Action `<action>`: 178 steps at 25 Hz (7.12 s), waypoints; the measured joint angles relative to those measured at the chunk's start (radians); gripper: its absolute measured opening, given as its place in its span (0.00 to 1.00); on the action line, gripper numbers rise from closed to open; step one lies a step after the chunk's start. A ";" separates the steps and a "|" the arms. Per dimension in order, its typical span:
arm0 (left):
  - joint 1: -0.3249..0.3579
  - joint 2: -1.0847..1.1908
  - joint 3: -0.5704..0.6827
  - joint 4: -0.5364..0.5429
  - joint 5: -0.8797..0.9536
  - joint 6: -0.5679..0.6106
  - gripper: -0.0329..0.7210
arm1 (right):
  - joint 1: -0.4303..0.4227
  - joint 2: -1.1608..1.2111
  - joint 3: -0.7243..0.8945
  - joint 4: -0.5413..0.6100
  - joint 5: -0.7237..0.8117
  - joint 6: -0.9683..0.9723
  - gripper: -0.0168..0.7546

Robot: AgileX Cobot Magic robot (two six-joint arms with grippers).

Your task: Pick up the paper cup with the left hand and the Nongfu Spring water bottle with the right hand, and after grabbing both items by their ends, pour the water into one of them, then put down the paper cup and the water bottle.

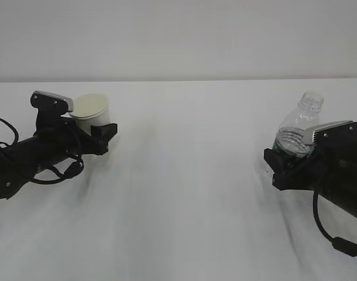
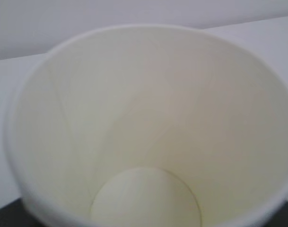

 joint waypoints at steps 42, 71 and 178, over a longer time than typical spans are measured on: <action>-0.277 -0.113 0.002 0.628 -0.138 -0.282 0.67 | 0.000 -0.354 0.008 -0.301 0.290 0.132 0.65; -0.350 -0.160 -0.069 0.731 0.010 -0.282 0.67 | 0.000 -0.403 -0.165 -0.645 0.487 0.299 0.65; -0.417 -0.160 -0.069 0.762 0.010 -0.303 0.66 | 0.000 -0.403 -0.285 -0.979 0.589 -0.470 0.65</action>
